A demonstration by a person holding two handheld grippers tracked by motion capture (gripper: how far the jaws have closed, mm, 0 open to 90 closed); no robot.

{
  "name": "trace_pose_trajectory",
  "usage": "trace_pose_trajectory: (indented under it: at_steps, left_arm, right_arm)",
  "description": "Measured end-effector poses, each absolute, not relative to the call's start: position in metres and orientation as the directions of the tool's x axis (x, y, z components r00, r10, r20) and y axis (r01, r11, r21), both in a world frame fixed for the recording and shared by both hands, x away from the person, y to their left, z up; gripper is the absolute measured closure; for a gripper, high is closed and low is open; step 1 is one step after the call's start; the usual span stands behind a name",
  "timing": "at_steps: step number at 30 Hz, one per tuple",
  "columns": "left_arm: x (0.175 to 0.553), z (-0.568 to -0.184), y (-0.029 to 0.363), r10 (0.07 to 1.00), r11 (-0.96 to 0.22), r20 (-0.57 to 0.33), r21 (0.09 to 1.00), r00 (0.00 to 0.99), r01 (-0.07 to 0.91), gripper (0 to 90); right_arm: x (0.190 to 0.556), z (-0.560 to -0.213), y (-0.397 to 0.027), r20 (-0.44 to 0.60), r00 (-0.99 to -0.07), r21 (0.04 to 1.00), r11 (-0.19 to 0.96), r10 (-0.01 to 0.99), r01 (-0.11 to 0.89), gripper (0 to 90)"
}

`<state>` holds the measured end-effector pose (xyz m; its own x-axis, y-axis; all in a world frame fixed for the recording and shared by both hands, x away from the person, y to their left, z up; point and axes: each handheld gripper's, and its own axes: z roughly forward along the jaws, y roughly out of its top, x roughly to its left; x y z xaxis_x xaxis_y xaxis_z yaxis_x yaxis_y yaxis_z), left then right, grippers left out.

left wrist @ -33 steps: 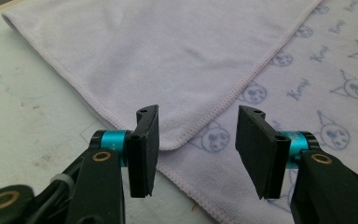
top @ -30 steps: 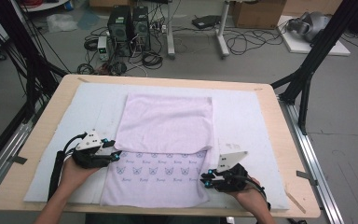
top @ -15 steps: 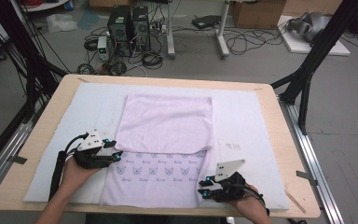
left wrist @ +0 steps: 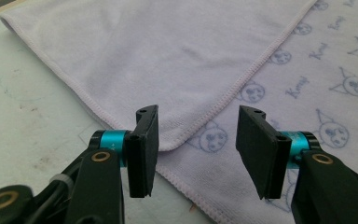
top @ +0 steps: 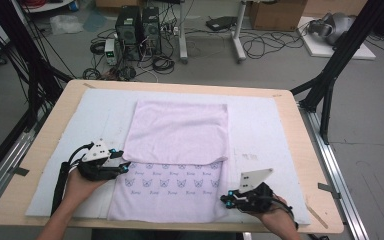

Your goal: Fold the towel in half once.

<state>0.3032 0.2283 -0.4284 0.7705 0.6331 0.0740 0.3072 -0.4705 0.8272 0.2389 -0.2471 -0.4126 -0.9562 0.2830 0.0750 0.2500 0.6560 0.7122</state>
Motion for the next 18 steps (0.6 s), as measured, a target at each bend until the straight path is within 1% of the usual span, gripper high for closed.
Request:
trace_pose_trajectory:
  at_steps: [1,3,4,6,9,10,15,18]
  left_arm:
    - [0.303,-0.428,0.228,0.633,-0.471,0.074,0.827,0.771,0.307,49.2]
    - [0.304,-0.428,0.228,0.634,-0.469,0.074,0.828,0.77,0.307,49.0]
    - [0.304,-0.428,0.228,0.634,-0.471,0.076,0.827,0.77,0.307,48.9]
    - [0.304,-0.428,0.228,0.634,-0.473,0.076,0.826,0.77,0.308,48.7]
    - [0.304,-0.428,0.228,0.635,-0.475,0.074,0.822,0.769,0.313,48.5]
    - [0.305,-0.429,0.228,0.634,-0.476,0.074,0.821,0.77,0.314,48.5]
    - [0.312,-0.43,0.23,0.636,-0.484,0.062,0.808,0.769,0.335,49.2]
    - [0.318,-0.432,0.229,0.631,-0.493,0.056,0.799,0.774,0.344,49.4]
  right_arm:
    - [0.238,-0.409,-0.254,0.087,-0.957,0.706,0.66,0.278,0.256,87.9]
    - [0.236,-0.402,-0.264,0.098,-0.949,0.701,0.656,0.3,0.28,85.7]
    - [0.237,-0.401,-0.267,0.105,-0.948,0.709,0.646,0.299,0.282,81.7]
    - [0.24,-0.398,-0.268,0.107,-0.944,0.721,0.63,0.311,0.289,76.7]
    - [0.248,-0.401,-0.263,0.106,-0.939,0.73,0.616,0.326,0.296,72.9]
    - [0.252,-0.403,-0.261,0.097,-0.938,0.726,0.621,0.333,0.296,71.1]
    - [0.282,-0.409,-0.253,0.081,-0.917,0.761,0.57,0.39,0.309,66.9]
    - [0.302,-0.409,-0.248,0.059,-0.909,0.766,0.565,0.413,0.307,62.7]
